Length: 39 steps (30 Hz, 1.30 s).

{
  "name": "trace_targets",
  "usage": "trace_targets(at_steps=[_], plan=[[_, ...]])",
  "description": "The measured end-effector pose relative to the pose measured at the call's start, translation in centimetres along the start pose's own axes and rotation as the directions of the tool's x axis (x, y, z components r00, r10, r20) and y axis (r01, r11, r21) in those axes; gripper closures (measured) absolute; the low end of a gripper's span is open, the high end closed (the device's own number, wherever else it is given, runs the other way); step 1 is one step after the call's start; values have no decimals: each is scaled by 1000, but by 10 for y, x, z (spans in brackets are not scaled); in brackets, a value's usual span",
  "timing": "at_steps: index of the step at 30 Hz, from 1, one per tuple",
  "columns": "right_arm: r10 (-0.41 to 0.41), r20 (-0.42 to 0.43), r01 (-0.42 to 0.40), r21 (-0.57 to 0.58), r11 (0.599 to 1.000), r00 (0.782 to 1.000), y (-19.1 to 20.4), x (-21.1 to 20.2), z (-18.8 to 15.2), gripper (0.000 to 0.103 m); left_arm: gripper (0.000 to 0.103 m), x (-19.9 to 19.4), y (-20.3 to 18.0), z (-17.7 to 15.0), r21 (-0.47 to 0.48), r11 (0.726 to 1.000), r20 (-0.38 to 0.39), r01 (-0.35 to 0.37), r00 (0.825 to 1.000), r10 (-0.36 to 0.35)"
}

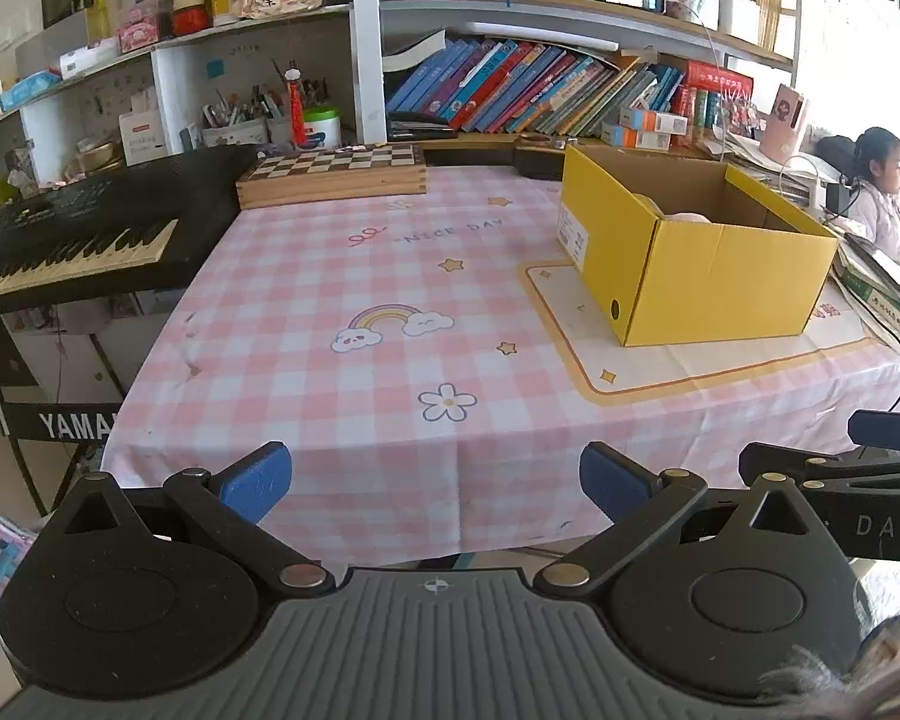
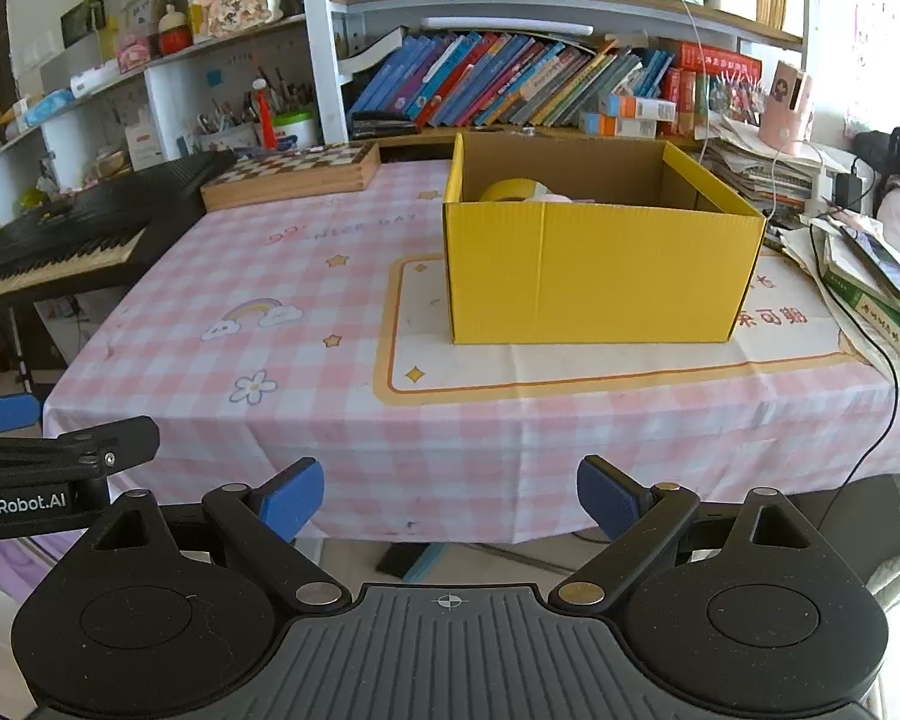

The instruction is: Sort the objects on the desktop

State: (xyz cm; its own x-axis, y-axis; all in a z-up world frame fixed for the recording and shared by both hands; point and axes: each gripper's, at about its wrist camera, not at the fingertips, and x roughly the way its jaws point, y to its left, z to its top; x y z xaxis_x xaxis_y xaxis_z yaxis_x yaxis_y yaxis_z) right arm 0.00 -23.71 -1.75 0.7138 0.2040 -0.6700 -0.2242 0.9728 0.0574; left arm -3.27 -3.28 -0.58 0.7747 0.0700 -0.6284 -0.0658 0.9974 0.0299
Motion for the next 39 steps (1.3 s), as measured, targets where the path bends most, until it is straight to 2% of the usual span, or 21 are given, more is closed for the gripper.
trace_targets(at_steps=[23, 39], plan=[[1, -6, -1, -4, 1000, 1000, 4, 3, -1, 9, 0, -2, 0, 0, 13, 1000, 14, 21, 1000, -21], [1, -17, -1, -9, 1000, 1000, 7, 6, 1, 9, 0, 1, 6, 2, -13, 1000, 15, 15, 1000, -14]])
